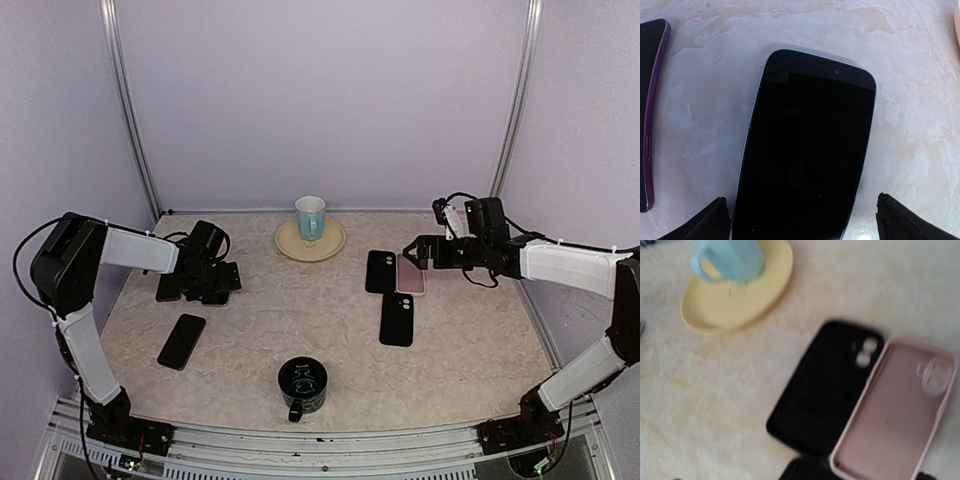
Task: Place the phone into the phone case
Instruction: Move the phone case to the center of the board.
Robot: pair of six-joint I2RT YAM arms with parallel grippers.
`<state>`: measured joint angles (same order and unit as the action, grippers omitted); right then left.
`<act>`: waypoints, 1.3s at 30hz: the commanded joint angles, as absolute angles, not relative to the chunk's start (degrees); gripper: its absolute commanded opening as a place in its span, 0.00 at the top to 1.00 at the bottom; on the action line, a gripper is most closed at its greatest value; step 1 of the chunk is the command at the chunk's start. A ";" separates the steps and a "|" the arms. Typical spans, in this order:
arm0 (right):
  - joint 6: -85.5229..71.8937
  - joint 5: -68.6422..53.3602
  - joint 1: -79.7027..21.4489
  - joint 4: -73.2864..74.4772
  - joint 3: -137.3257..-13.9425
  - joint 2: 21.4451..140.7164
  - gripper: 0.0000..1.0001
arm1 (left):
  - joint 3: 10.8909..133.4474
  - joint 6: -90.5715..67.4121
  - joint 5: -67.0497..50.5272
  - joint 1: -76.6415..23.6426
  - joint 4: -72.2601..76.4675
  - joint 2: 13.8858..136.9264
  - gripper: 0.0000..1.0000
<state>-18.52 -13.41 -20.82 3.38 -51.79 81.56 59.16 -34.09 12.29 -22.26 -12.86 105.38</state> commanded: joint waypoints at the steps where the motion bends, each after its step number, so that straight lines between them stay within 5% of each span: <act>1: -21.21 -16.50 -21.11 5.92 -49.04 84.28 0.00 | 58.51 -34.62 12.73 -22.13 -12.04 104.15 0.01; 39: -19.14 -20.05 -38.06 17.55 -46.89 92.86 0.01 | 60.29 -36.52 15.56 -23.15 -13.81 95.48 0.01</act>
